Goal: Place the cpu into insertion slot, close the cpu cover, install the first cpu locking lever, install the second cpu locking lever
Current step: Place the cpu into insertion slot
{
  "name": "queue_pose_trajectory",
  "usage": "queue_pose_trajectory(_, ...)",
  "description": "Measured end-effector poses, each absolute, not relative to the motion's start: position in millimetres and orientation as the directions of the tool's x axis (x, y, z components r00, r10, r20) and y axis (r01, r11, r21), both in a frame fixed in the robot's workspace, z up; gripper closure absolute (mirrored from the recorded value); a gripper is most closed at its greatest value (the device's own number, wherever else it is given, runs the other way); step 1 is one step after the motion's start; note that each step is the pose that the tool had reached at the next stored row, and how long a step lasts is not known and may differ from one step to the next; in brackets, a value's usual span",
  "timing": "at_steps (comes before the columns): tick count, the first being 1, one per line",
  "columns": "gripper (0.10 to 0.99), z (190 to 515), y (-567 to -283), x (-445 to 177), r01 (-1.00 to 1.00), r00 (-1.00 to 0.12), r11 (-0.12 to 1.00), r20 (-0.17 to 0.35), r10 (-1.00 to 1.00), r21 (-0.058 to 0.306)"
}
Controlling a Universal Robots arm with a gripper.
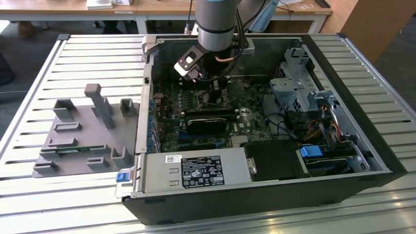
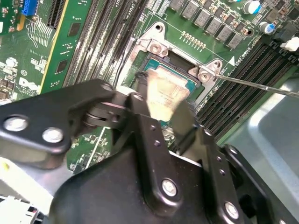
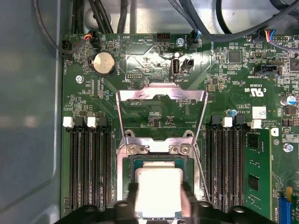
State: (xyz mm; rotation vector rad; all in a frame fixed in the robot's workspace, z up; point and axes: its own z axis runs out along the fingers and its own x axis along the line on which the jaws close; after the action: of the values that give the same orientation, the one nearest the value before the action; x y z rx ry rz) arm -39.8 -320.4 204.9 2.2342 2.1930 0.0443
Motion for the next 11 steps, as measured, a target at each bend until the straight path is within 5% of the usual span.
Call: queue_pose_trajectory(11, 0.969, 206.2, -320.4, -39.8, 0.999, 0.019, -0.019, 0.011, 1.0, 0.027)
